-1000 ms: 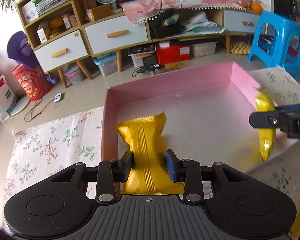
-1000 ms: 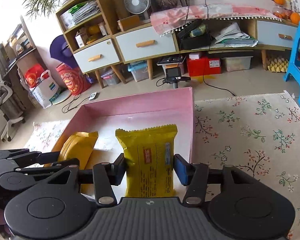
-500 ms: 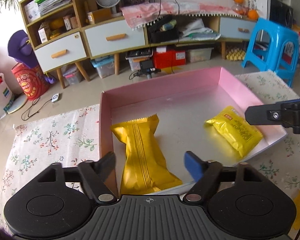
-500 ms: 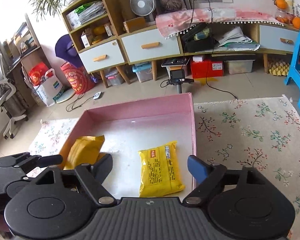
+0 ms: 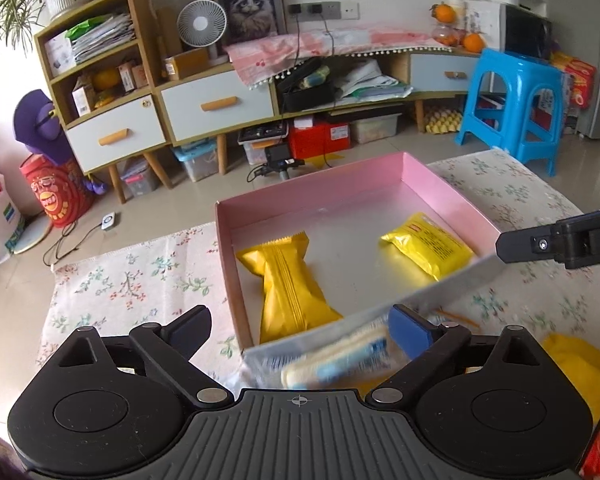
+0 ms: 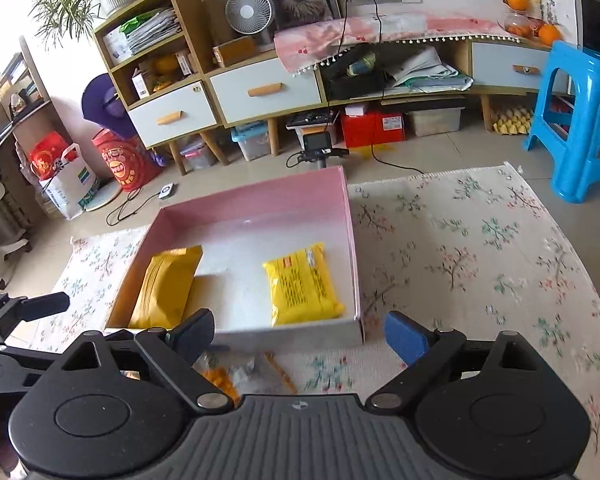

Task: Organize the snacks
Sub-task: 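Withdraw both open tools from the box back over the snack pile, then grasp the white paper-wrapped snack with the left tool while the right tool grasps the white nut-print bag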

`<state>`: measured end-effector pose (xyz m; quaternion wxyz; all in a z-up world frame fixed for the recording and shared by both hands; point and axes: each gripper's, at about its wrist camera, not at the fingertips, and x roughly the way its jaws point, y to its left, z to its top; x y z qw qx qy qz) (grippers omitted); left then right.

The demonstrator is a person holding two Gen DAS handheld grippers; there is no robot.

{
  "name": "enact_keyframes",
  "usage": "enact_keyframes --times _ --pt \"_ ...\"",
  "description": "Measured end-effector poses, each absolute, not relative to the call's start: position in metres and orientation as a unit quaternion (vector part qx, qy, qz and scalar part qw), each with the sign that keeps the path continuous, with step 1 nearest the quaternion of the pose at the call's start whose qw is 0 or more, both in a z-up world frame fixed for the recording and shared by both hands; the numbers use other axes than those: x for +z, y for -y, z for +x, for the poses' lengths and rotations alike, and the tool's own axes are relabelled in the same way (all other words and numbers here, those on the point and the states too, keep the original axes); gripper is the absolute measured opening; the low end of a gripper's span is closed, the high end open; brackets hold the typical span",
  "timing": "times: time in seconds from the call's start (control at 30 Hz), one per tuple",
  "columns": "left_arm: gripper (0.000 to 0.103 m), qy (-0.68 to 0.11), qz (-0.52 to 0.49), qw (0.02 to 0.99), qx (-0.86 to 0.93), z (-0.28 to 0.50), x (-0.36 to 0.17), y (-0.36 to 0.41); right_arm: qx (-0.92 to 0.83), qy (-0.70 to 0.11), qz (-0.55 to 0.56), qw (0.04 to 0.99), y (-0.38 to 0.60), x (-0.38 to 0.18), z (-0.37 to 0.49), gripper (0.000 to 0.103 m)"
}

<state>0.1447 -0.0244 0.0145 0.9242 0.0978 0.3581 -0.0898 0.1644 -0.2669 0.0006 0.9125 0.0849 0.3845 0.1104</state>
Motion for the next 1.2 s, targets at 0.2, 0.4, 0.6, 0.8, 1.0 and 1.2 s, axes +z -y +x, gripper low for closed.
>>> enact_keyframes --times 0.2,0.4,0.6,0.8,1.0,1.2 --pt "0.097 -0.366 0.097 0.921 -0.094 0.12 0.015 0.01 0.095 -0.397 0.102 0.907 0.265 0.005 0.143 0.087" --pt "0.098 -0.37 0.077 0.921 -0.095 0.099 0.013 -0.011 0.078 -0.4 0.098 0.908 0.262 0.001 0.124 0.088" --pt "0.1 -0.371 0.049 0.923 -0.087 0.08 0.001 -0.034 0.094 -0.405 0.077 0.906 0.249 -0.01 0.107 0.088" --pt "0.1 -0.385 0.031 0.921 -0.057 0.073 -0.011 -0.061 0.109 -0.405 0.03 0.907 0.239 -0.022 0.09 0.089" --pt "0.1 -0.401 -0.014 0.915 -0.047 0.072 -0.018 -0.084 0.103 -0.408 0.027 0.907 0.244 -0.034 0.085 0.09" --pt "0.1 -0.401 -0.043 0.914 -0.039 0.073 -0.019 -0.095 0.105 -0.402 0.035 0.909 0.238 -0.032 0.083 0.091"
